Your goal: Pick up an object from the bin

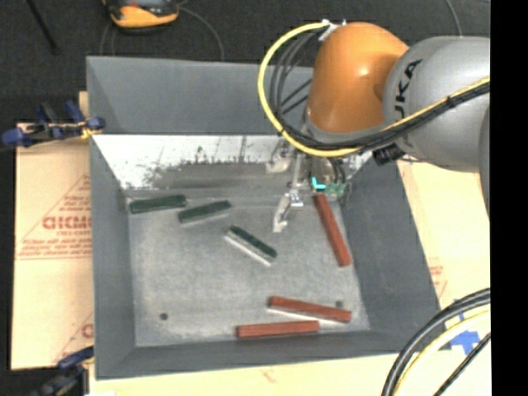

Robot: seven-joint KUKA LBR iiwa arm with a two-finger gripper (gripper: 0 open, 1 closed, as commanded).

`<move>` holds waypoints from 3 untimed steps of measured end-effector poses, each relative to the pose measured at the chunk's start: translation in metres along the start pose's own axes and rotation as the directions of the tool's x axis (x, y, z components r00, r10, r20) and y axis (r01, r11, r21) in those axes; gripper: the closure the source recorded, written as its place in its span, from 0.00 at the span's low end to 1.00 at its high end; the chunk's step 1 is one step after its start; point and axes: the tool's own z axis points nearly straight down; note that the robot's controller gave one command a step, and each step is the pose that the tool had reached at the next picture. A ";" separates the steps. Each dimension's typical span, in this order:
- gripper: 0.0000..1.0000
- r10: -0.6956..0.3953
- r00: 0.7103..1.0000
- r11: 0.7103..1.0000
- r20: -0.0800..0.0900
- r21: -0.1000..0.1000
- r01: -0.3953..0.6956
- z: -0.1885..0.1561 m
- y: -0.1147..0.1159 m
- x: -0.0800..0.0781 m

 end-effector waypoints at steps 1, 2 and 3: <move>0.00 0.000 1.000 1.000 0.002 0.000 0.000 -0.002 0.000 0.000; 0.00 -0.066 0.998 0.998 0.016 0.001 0.066 0.014 -0.005 -0.005; 0.00 -0.105 0.994 0.994 0.018 0.002 0.105 0.030 -0.008 -0.004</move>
Offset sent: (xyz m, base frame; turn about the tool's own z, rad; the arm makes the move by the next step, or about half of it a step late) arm 0.0062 -0.0233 -0.0830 -0.2480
